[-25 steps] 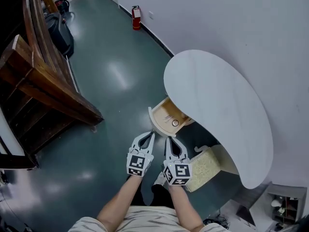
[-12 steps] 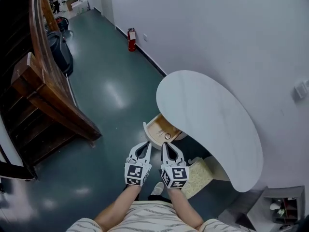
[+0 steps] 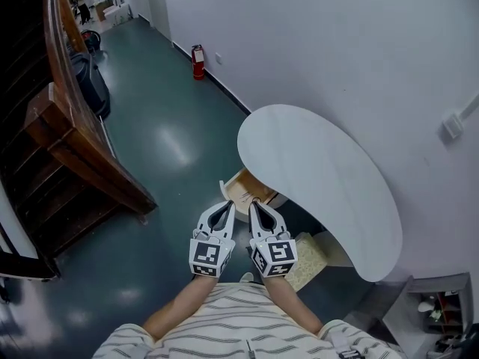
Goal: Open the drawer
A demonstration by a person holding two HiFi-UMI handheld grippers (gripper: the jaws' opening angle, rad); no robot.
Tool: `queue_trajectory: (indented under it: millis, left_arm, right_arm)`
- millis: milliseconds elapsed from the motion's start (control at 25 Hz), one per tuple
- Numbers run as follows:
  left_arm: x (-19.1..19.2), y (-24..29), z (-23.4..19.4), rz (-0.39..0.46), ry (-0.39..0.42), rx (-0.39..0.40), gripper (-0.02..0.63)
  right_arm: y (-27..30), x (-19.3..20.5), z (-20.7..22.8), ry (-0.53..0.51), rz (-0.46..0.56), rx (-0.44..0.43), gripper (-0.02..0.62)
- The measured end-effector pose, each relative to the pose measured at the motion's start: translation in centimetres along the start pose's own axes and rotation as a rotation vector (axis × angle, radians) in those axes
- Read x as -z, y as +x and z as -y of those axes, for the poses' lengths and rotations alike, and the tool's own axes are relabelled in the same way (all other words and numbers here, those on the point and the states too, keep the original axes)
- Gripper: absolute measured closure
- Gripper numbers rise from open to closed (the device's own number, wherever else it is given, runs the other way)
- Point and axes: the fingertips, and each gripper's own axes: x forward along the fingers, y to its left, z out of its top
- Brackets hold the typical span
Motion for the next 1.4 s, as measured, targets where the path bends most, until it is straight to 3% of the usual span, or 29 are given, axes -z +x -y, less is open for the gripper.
queue_trajectory:
  millis: [400, 760, 1400]
  left_arm:
    - [-4.7, 0.1, -0.7, 0.101, 0.021, 0.012, 0.600]
    - [-4.8, 0.1, 0.1, 0.104, 0.047, 0.048, 0.600]
    - [-4.4, -0.2, 0.7, 0.107, 0.043, 0.038, 0.600]
  right_arm:
    - [0.8, -4.4, -1.7, -0.056, 0.103, -0.010, 0.581]
    - [0.5, -4.4, -1.3, -0.062, 0.127, -0.004, 0.581]
    - [0.1, -4.1, -1.6, -0.085, 0.132, -0.010, 0.581]
